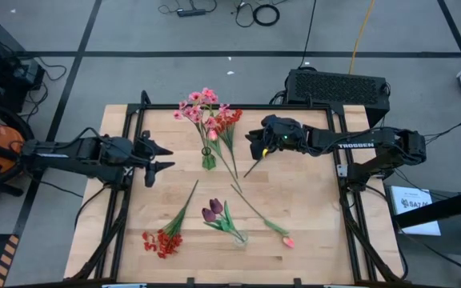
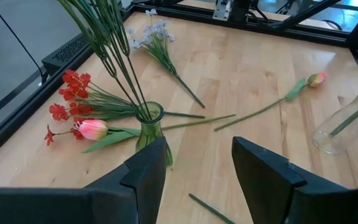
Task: Sort flowers into vase by color
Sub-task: Put the white flowers into the green vase
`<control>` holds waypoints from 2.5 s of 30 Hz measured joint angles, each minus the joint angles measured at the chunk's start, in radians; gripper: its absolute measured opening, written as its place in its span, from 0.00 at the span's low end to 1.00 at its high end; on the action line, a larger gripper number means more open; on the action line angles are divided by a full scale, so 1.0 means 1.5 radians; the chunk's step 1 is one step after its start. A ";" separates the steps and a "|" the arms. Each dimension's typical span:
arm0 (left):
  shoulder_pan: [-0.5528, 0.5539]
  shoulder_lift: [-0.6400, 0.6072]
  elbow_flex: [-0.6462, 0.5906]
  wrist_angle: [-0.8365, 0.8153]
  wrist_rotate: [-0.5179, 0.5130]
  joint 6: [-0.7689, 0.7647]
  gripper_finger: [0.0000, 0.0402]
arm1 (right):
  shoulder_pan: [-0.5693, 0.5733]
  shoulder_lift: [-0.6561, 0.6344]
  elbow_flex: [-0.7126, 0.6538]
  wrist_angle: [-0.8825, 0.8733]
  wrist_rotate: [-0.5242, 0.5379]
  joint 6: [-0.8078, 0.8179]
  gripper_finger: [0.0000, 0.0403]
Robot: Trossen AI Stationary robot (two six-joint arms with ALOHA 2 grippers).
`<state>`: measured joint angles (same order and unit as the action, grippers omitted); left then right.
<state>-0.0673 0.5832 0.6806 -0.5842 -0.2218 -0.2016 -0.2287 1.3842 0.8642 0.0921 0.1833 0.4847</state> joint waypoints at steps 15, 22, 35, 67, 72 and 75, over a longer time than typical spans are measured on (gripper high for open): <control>0.000 0.040 0.000 0.000 -0.003 0.000 0.47 | 0.000 0.000 0.000 0.010 -0.001 -0.037 0.25; 0.000 0.048 0.000 0.001 -0.003 -0.002 0.47 | 0.000 0.000 0.000 -0.001 -0.005 -0.052 0.25; -0.039 0.078 0.000 0.049 -0.007 -0.104 0.47 | -0.005 0.000 0.000 -0.050 -0.001 -0.052 0.25; -0.200 0.081 0.000 0.064 -0.114 -0.088 0.47 | -0.030 0.000 0.042 -0.122 0.038 0.063 0.46; -0.200 0.081 0.000 0.065 -0.113 -0.088 0.47 | -0.072 0.000 0.055 -0.268 0.064 0.283 0.40; -0.200 0.081 0.000 0.065 -0.113 -0.088 0.47 | -0.093 0.001 0.055 -0.332 0.046 0.340 0.37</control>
<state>-0.3672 0.7040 0.6807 -0.4873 -0.3912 -0.3340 -0.3688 1.3849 0.9463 -0.4054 0.2529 0.9947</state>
